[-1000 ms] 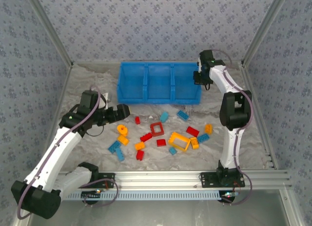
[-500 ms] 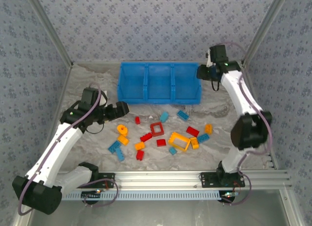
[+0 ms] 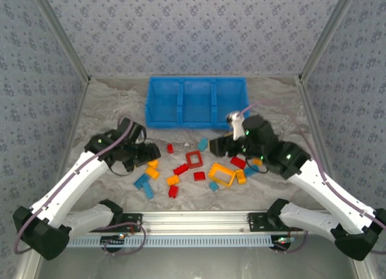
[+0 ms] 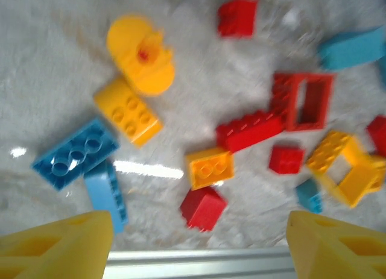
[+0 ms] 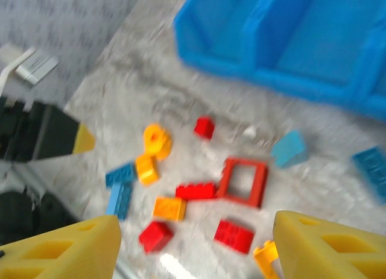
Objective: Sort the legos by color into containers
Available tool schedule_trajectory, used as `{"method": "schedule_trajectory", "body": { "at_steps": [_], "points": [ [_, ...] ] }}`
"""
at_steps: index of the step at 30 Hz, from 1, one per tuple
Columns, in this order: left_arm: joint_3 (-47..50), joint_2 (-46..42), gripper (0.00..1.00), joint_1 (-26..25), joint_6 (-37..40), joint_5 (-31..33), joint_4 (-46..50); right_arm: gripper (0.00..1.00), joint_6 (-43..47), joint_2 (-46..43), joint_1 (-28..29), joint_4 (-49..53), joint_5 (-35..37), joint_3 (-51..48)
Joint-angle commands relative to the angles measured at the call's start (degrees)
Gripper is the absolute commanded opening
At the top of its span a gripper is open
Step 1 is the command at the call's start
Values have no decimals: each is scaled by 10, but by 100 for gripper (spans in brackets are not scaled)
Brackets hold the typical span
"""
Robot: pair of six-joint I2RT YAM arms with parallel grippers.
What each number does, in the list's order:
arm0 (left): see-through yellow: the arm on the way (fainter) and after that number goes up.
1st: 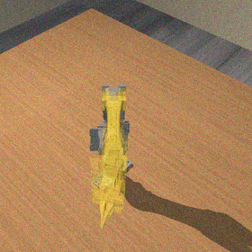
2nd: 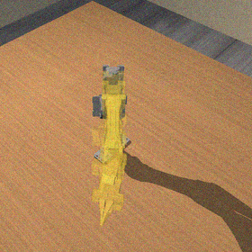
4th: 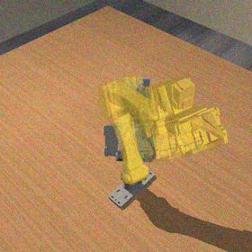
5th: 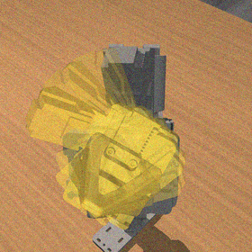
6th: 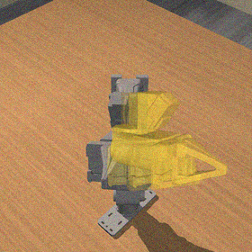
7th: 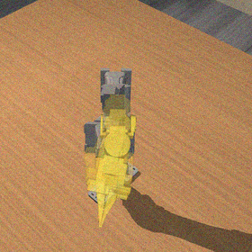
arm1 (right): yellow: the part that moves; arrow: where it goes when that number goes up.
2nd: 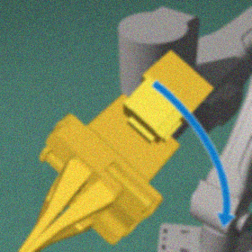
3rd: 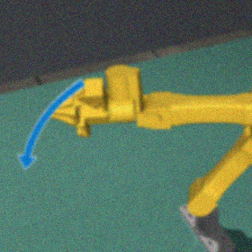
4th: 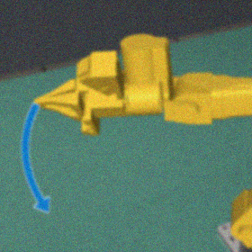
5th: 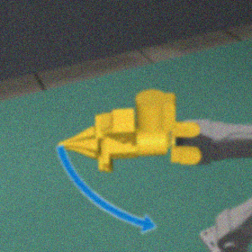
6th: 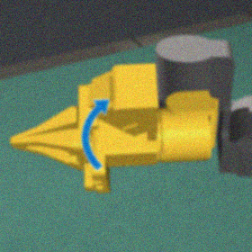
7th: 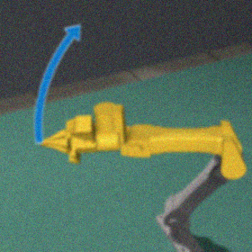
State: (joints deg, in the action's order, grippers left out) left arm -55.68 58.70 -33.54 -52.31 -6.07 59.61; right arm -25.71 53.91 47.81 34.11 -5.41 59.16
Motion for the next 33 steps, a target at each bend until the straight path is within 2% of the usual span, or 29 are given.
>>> {"method": "schedule_trajectory", "body": {
  "at_steps": [1,4,9,17,30,33],
  "points": [
    [69,-36,70,-40,-103,22,37,73,-44,-24,88,-49,34,-55],
    [125,-56,69,-69,-148,18,18,74,-53,-15,169,-75,76,-79],
    [184,-38,66,-97,-178,4,-40,73,-66,23,215,-103,98,-89],
    [219,48,53,-101,-177,4,-124,72,-77,50,227,-144,91,-108],
    [235,77,33,-102,-169,39,-142,72,-79,71,227,-187,66,-125],
    [233,74,31,-101,-169,42,-139,72,-79,78,226,-191,68,-122]
  ]
}}
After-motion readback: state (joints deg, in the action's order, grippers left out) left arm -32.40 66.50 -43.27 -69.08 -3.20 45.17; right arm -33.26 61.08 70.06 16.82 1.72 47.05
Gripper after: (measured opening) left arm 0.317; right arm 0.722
